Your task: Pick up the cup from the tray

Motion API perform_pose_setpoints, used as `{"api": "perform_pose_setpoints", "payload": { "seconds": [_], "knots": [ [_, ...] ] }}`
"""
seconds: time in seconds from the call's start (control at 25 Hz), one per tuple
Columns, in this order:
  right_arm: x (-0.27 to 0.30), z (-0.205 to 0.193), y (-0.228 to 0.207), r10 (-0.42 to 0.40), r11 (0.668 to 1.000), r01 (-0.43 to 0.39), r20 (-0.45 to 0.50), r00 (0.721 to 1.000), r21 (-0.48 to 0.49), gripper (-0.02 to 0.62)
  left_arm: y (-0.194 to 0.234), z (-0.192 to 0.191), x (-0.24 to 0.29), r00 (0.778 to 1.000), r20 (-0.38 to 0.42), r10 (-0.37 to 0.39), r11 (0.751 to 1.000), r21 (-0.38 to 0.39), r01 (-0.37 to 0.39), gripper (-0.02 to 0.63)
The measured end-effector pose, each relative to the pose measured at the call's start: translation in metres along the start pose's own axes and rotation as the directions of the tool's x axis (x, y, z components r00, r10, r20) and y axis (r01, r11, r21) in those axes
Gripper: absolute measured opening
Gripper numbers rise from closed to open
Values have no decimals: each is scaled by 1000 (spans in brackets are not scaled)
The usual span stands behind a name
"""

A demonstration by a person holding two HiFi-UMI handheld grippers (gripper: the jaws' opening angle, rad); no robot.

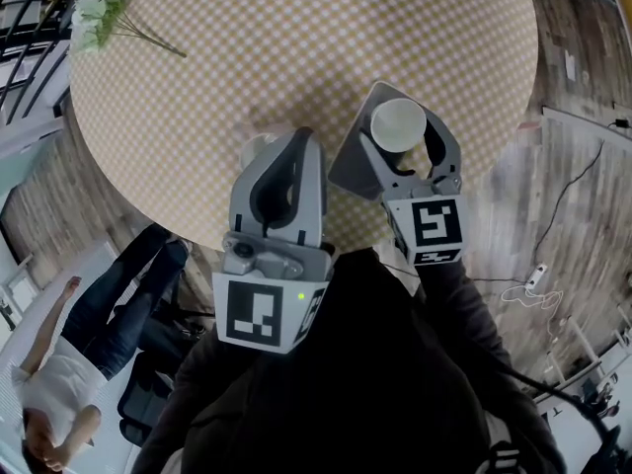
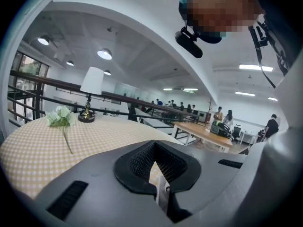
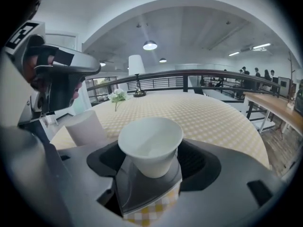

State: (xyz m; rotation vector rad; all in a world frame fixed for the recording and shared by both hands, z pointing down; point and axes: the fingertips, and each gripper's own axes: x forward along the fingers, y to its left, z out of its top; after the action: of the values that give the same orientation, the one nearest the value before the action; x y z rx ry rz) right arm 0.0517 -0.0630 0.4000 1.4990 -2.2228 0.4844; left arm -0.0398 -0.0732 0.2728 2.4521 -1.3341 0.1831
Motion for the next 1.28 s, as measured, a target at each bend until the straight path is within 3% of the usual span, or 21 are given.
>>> {"api": "perform_pose_setpoints", "payload": {
  "seconds": [0.2,0.36,0.68,1.28],
  "knots": [
    [1,12,-8,-17,1000,17,32,999,-9,319,3,4,6,1000,1,-2,1000,21,2,5],
    [3,25,-6,-11,999,13,55,998,-33,319,6,8,3,1000,19,12,1000,-25,-12,6],
    [34,63,0,81,990,-70,92,992,-125,319,26,20,2,993,49,107,994,-44,-105,5],
    [61,40,21,185,967,-185,-19,983,-178,319,30,17,-11,977,48,208,976,-73,-204,6]
  ]
}}
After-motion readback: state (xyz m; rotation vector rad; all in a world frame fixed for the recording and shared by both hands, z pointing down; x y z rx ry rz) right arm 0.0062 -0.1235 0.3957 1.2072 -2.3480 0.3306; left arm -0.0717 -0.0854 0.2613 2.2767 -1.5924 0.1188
